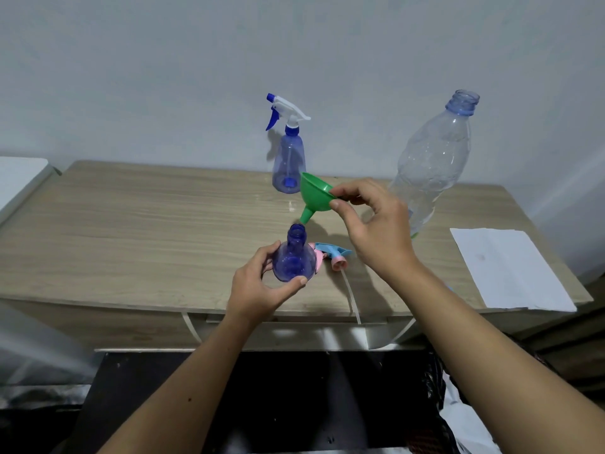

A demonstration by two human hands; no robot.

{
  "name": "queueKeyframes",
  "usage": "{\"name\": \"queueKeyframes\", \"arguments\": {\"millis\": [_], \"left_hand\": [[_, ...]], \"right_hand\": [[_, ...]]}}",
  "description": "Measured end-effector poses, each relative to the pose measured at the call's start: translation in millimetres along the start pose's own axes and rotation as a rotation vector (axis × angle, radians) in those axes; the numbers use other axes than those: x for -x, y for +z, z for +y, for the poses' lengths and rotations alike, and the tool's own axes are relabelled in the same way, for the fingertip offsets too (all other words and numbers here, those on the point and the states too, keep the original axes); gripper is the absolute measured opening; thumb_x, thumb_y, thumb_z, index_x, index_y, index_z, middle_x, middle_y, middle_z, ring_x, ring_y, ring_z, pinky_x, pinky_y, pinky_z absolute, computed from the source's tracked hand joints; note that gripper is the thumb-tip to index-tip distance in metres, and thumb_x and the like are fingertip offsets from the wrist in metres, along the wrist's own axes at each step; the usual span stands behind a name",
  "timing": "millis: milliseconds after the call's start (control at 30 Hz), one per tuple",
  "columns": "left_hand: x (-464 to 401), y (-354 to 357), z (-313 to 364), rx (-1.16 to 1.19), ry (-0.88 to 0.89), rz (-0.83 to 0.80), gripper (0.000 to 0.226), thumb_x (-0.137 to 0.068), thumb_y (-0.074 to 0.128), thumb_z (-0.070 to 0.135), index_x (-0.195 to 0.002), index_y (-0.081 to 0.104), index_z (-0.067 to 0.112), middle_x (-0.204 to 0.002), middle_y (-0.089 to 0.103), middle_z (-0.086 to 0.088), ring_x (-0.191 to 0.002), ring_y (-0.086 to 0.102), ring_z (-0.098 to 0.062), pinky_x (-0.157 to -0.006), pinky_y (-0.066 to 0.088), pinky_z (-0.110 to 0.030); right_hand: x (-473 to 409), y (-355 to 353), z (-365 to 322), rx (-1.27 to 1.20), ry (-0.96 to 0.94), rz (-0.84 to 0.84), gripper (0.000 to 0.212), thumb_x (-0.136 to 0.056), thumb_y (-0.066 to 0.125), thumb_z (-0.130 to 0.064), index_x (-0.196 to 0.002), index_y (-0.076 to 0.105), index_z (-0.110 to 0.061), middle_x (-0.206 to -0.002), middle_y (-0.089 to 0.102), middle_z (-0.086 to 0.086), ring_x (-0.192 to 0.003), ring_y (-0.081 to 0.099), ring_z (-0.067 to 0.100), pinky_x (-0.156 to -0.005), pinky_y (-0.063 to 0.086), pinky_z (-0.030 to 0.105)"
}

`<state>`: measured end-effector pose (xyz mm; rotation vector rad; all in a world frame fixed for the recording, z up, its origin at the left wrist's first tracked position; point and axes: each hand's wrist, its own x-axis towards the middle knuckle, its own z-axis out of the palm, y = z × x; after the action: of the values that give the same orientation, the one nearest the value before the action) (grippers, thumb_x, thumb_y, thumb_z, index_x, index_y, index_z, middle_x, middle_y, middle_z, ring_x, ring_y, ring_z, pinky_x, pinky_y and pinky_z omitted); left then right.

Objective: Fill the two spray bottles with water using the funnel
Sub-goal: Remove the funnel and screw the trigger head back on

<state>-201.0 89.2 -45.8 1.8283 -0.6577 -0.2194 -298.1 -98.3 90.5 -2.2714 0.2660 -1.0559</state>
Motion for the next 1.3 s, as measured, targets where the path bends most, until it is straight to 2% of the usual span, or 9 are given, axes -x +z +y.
{"name": "queueKeyframes", "arguments": {"millis": [100,200,300,433,633,833,1000,1167,1300], "left_hand": [[1,0,0,-0.005,0.001,0.002,0.079,-0.071,0.101,0.036,-0.14,0.064,0.027,-0.124,0.071,0.024,-0.113,0.068,0.009,-0.101,0.056,-0.019],[0,0,-2,-0.01,0.015,-0.003,0.082,-0.07,0.101,0.039,-0.142,0.063,0.026,-0.125,0.07,0.023,-0.114,0.068,0.007,-0.101,0.059,-0.024],[-1,0,-5,-0.019,0.038,-0.003,0.083,-0.071,0.101,0.04,-0.142,0.062,0.024,-0.127,0.071,0.019,-0.115,0.069,0.003,-0.1,0.061,-0.03],[-3,1,-7,-0.028,0.062,0.012,0.084,-0.069,0.102,0.037,-0.142,0.064,0.019,-0.128,0.073,0.011,-0.114,0.071,-0.002,-0.098,0.061,-0.026],[-5,1,-10,-0.052,0.101,0.018,0.086,-0.069,0.101,0.039,-0.142,0.064,0.014,-0.129,0.074,0.006,-0.114,0.072,-0.006,-0.097,0.059,-0.021],[-7,1,-10,-0.051,0.119,0.019,0.087,-0.069,0.1,0.042,-0.142,0.064,0.012,-0.131,0.074,0.004,-0.114,0.072,-0.007,-0.098,0.058,-0.019],[-8,0,-9,-0.05,0.123,0.015,0.087,-0.069,0.1,0.043,-0.143,0.064,0.012,-0.132,0.072,0.006,-0.116,0.068,0.004,-0.096,0.058,-0.016],[-8,0,-8,-0.036,0.115,0.019,0.087,-0.069,0.1,0.041,-0.143,0.064,0.011,-0.133,0.073,0.004,-0.116,0.069,0.002,-0.096,0.058,-0.017],[-7,0,-7,-0.05,0.121,0.01,0.089,-0.07,0.099,0.043,-0.144,0.063,0.009,-0.134,0.072,0.001,-0.117,0.07,-0.004,-0.097,0.058,-0.016]], "right_hand": [[-3,4,4,-0.035,0.097,0.036,0.013,-0.092,0.075,-0.006,-0.101,0.077,-0.015,-0.096,0.075,-0.003,-0.091,0.07,0.012,-0.086,0.057,0.026],[-5,14,13,-0.03,0.168,0.047,0.014,-0.092,0.074,-0.007,-0.101,0.076,-0.017,-0.095,0.075,-0.004,-0.088,0.07,0.008,-0.085,0.057,0.022],[-1,30,28,0.019,0.239,0.035,0.012,-0.092,0.074,-0.008,-0.101,0.076,-0.016,-0.094,0.076,-0.003,-0.086,0.071,0.01,-0.083,0.059,0.029],[10,51,48,0.104,0.332,0.016,0.012,-0.091,0.071,-0.006,-0.099,0.075,-0.014,-0.093,0.075,-0.001,-0.087,0.07,0.019,-0.083,0.058,0.042],[24,68,69,0.204,0.453,0.027,0.01,-0.094,0.068,-0.004,-0.101,0.074,-0.01,-0.099,0.071,0.002,-0.091,0.064,0.019,-0.084,0.054,0.037],[27,79,80,0.264,0.494,0.039,0.01,-0.095,0.067,-0.005,-0.102,0.073,-0.008,-0.103,0.07,0.006,-0.094,0.065,0.023,-0.084,0.049,0.033],[26,84,82,0.277,0.515,0.024,0.012,-0.095,0.067,-0.006,-0.106,0.073,-0.008,-0.106,0.071,0.008,-0.097,0.065,0.024,-0.082,0.042,0.026],[29,83,81,0.28,0.51,0.024,0.015,-0.095,0.07,-0.007,-0.109,0.072,-0.008,-0.108,0.07,0.008,-0.098,0.064,0.023,-0.081,0.038,0.022],[32,79,76,0.266,0.493,0.014,0.021,-0.095,0.071,-0.008,-0.116,0.07,-0.009,-0.111,0.068,0.006,-0.1,0.064,0.021,-0.084,0.044,0.025]]}}
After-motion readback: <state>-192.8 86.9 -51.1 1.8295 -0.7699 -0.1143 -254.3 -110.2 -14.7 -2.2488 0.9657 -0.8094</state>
